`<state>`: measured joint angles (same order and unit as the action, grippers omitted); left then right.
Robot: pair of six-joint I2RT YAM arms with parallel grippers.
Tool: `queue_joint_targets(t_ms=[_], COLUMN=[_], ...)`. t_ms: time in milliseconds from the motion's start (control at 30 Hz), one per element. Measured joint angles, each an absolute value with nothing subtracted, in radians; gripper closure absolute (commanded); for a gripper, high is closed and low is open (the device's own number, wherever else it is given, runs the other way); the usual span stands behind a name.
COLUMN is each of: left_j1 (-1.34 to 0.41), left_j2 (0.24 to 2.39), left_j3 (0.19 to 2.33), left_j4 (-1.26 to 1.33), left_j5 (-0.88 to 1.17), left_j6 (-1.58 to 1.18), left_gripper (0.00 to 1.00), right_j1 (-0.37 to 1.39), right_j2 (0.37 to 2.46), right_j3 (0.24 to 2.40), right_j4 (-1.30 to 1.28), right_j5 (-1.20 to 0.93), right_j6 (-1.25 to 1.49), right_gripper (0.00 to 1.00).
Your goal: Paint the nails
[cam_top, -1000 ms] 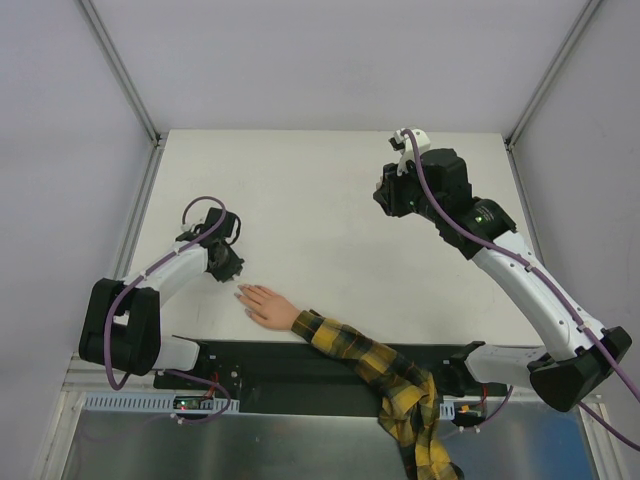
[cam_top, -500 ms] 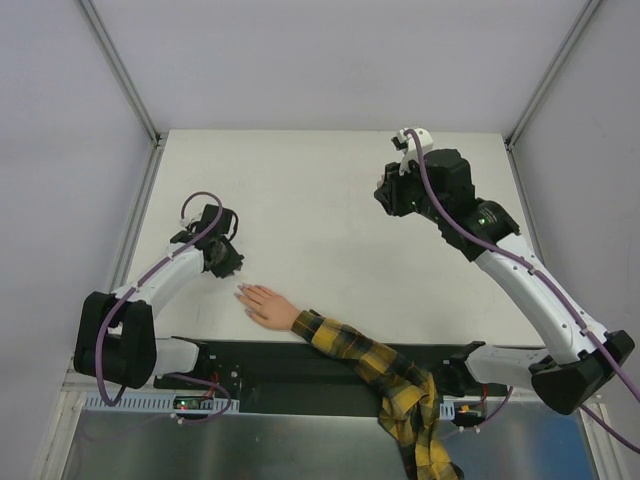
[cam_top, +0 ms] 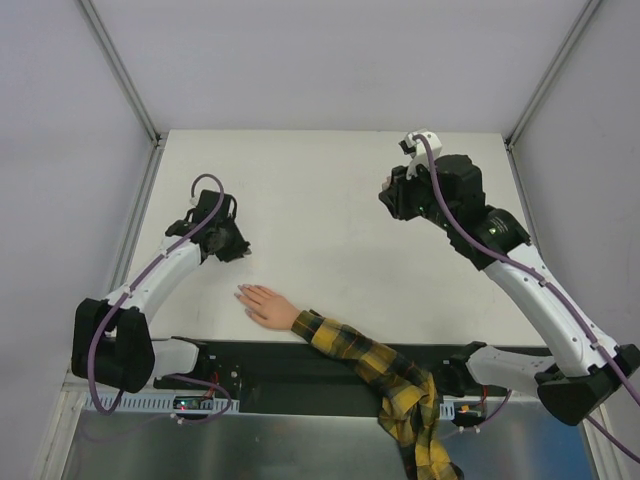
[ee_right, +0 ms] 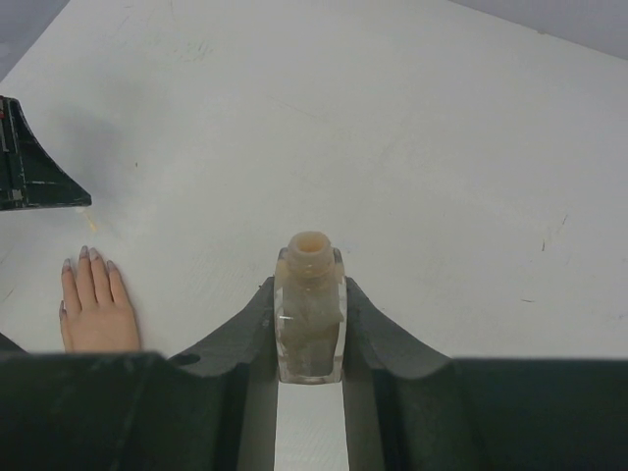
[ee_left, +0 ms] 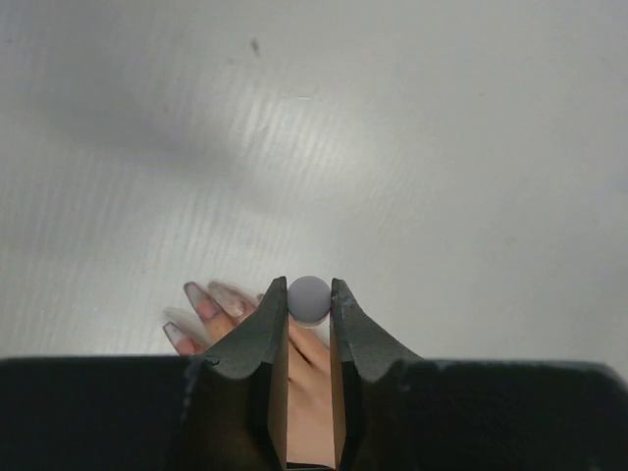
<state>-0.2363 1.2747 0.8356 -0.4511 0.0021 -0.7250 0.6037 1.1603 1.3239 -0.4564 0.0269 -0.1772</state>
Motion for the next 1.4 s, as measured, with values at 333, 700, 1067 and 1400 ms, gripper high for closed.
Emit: queue_joint_targets(t_ms=[333, 700, 1067, 1400], left_j1=[-0.310, -0.360, -0.367, -0.414], left_j2=[1.166, 1.045, 0.816, 0.815], left_j3=[0.858, 0.693, 0.792, 0.849], left_j4=[-0.262, -0.007, 0.043, 0.054], left_j5=[0.286, 0.605, 0.757, 0.758], left_j6=[-0.612, -0.554, -0.605, -0.659], left_gripper=[1.00, 1.00, 1.00, 1.00], right_j1=[0.604, 0.687, 0.823, 0.837], right_j2=[0.975, 0.902, 0.983, 1.037], right_j3=[1.132, 0.878, 0.875, 0.854], right_j4=[-0.402, -0.285, -0.057, 0.059], right_j5=[-0.086, -0.312, -0.475, -0.579], right_j6=[-0.203, -0.264, -0.354, -0.358], right_gripper=[1.00, 1.00, 1.00, 1.00])
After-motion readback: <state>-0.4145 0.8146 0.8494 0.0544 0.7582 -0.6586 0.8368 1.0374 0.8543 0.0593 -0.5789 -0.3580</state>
